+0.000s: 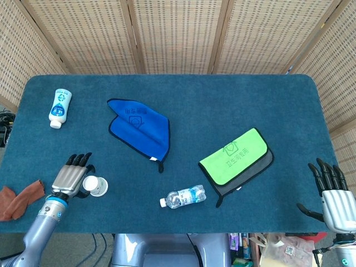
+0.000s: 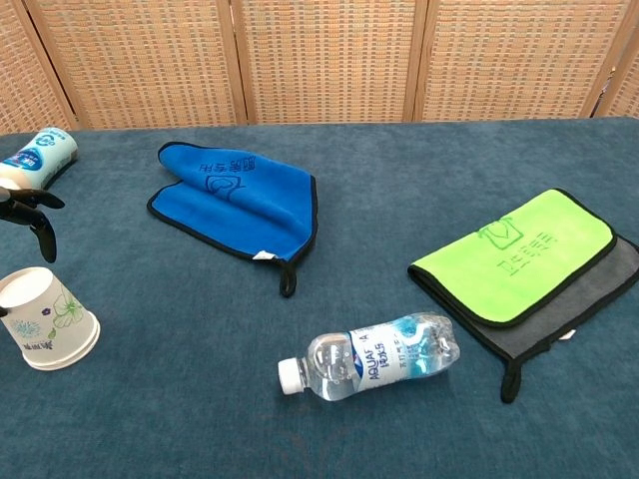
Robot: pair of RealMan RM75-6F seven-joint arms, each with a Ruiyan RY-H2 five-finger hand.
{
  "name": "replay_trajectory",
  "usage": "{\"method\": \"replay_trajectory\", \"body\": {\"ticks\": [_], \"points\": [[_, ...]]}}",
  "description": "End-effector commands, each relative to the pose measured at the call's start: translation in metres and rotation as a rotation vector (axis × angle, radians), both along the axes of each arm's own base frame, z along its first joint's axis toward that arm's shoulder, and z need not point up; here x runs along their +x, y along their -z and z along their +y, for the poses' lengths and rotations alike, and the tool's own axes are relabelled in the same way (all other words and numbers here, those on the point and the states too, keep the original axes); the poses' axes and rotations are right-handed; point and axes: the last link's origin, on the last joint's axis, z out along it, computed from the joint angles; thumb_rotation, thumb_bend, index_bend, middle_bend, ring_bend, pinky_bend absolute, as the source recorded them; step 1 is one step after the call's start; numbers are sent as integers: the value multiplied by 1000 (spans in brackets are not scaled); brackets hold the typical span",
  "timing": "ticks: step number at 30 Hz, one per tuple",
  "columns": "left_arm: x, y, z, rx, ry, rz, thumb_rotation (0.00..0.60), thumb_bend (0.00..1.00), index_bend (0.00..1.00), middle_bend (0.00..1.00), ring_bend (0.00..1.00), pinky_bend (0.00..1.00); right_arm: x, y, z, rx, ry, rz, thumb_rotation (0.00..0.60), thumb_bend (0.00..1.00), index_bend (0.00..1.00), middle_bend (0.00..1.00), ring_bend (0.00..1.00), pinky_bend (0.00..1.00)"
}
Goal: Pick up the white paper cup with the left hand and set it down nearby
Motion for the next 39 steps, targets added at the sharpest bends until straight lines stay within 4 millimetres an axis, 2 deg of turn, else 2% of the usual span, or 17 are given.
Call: {"method": "replay_trajectory", "body": {"ticks": [1, 8, 13, 26, 34, 35, 36, 39], "points": [[0, 2, 1, -3, -1, 1, 600, 239, 352, 0, 0, 0, 0, 0, 0, -2, 0, -1, 600, 118, 0, 0, 0, 0], [2, 4, 0, 5, 4, -14, 600, 240, 429, 0, 0, 0, 0, 0, 0, 0, 1, 1, 600, 118, 0, 0, 0, 0], [3, 0, 0, 26, 14, -26, 600, 240, 440, 0, 0, 0, 0, 1, 0, 1, 0, 2, 600, 117, 0, 0, 0, 0], [19, -27, 1, 79, 43, -73, 600, 240, 440, 0, 0, 0, 0, 1, 0, 2, 2, 5, 600, 118, 0, 0, 0, 0], [40, -72, 13, 157, 77, -103, 600, 240, 440, 0, 0, 0, 0, 2, 0, 6, 5, 10, 600, 118, 0, 0, 0, 0], [44, -80, 15, 172, 80, -113, 600, 240, 440, 0, 0, 0, 0, 2, 0, 6, 5, 10, 600, 118, 0, 0, 0, 0], [53, -102, 21, 226, 80, -143, 600, 240, 440, 0, 0, 0, 0, 3, -1, 9, 4, 13, 600, 118, 0, 0, 0, 0], [56, -125, 25, 229, 58, -152, 600, 240, 440, 0, 0, 0, 0, 3, -1, 9, 5, 14, 600, 118, 0, 0, 0, 0]]}}
